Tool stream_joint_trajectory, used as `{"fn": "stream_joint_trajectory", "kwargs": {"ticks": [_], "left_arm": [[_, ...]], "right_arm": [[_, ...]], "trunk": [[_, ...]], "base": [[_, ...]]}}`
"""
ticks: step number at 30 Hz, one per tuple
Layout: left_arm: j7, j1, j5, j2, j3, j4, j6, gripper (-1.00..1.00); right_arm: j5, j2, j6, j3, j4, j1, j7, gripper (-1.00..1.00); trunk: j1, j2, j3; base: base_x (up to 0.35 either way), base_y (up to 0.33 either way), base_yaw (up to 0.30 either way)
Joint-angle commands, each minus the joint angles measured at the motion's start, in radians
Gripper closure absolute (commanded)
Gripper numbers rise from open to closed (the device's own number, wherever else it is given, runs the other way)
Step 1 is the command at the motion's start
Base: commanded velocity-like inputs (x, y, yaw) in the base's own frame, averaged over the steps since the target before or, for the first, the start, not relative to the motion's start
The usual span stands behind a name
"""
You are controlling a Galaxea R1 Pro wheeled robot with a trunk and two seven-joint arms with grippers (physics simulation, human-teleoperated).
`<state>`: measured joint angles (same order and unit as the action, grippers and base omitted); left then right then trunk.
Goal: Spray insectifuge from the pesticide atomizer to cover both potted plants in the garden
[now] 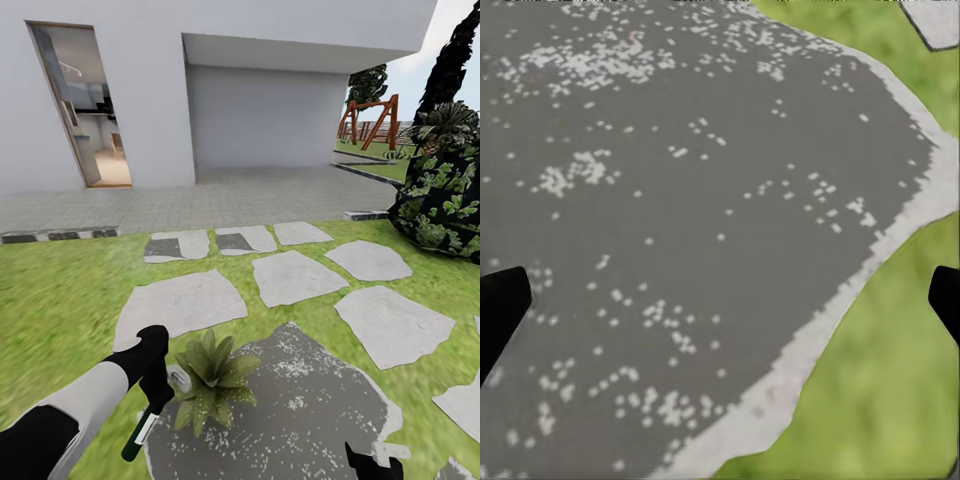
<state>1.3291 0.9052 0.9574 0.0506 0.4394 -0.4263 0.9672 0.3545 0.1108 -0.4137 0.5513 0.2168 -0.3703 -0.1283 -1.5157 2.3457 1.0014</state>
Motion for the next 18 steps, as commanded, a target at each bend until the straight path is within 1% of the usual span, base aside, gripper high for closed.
{"fn": "stream_joint_trajectory", "kwargs": {"ticks": [1, 3, 8, 11, 14, 18], "left_arm": [[0.010, -0.001, 0.007, 0.000, 0.004, -0.003, 0.009, 1.00], [0.010, 0.000, 0.007, 0.000, 0.005, -0.003, 0.009, 1.00], [0.010, 0.000, 0.007, 0.000, 0.004, -0.003, 0.008, 1.00], [0.009, -0.001, 0.007, 0.000, 0.006, -0.003, 0.008, 1.00], [0.009, -0.003, 0.007, -0.001, 0.008, -0.003, 0.008, 1.00], [0.009, -0.002, 0.007, -0.001, 0.007, -0.002, 0.008, 1.00]], "right_arm": [[0.005, 0.001, -0.004, 0.009, 0.000, -0.001, -0.006, -1.00], [0.005, 0.001, -0.004, 0.009, 0.000, -0.001, -0.006, -1.00], [0.005, 0.001, -0.004, 0.009, 0.000, -0.001, -0.005, -1.00], [0.005, 0.001, -0.004, 0.009, 0.000, -0.001, -0.005, -1.00], [0.007, 0.004, -0.004, 0.009, 0.000, -0.001, -0.007, -1.00], [0.009, 0.008, -0.004, 0.009, -0.001, -0.001, -0.006, -1.00]], "trunk": [[0.000, 0.000, 0.001], [0.000, 0.000, 0.001], [0.000, 0.000, 0.001], [0.000, 0.000, 0.001], [0.000, 0.000, 0.001], [0.000, 0.000, 0.001]], "base": [[0.017, 0.040, 0.000], [0.004, 0.008, -0.052], [-0.001, 0.001, -0.233], [-0.080, 0.005, -0.101], [-0.197, 0.127, -0.012], [-0.042, 0.251, -0.002]]}}
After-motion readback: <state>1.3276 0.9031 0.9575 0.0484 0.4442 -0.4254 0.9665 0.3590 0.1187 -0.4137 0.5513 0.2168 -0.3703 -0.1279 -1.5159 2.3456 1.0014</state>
